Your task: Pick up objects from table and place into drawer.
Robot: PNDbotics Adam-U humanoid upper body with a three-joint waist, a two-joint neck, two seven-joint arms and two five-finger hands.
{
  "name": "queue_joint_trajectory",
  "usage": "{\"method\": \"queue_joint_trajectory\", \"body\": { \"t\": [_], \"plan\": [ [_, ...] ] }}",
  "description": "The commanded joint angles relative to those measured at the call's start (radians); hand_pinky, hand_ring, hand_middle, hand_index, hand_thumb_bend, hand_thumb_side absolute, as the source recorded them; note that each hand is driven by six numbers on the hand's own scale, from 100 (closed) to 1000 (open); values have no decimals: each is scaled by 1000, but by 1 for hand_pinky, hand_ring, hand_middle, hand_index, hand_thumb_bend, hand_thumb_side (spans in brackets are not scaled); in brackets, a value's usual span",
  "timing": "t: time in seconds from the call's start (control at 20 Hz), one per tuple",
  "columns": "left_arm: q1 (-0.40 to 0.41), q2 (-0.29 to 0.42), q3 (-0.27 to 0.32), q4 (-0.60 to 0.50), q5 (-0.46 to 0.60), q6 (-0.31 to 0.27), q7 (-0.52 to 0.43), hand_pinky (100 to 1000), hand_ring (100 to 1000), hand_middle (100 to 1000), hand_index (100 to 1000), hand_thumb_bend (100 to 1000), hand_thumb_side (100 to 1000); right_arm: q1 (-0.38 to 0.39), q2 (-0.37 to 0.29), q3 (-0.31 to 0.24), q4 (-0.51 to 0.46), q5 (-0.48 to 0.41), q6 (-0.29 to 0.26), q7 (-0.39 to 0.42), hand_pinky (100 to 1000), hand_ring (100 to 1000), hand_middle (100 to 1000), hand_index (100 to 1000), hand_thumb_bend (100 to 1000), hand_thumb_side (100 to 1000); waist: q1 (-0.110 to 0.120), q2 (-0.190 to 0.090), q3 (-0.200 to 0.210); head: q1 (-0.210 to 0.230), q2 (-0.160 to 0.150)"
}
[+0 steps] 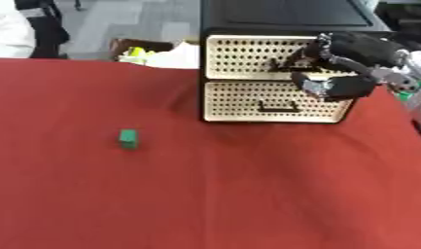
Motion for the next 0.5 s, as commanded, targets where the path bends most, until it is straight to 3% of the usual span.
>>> {"method": "queue_joint_trajectory", "body": {
  "t": [0.05, 0.5],
  "plan": [
    [-11, 5, 1, -18, 4, 1, -2, 566, 614, 709, 764, 100, 930, -4, -26, -1, 2, 26, 7, -7, 100, 100, 100, 690, 100, 1000, 0, -17, 2, -5, -12],
    [-10, 5, 1, -18, 5, 3, -3, 568, 614, 709, 763, 100, 930, 0, -29, 1, 2, 71, 32, -22, 100, 100, 100, 583, 100, 1000, -2, -21, 2, -8, -12]
  ]
}}
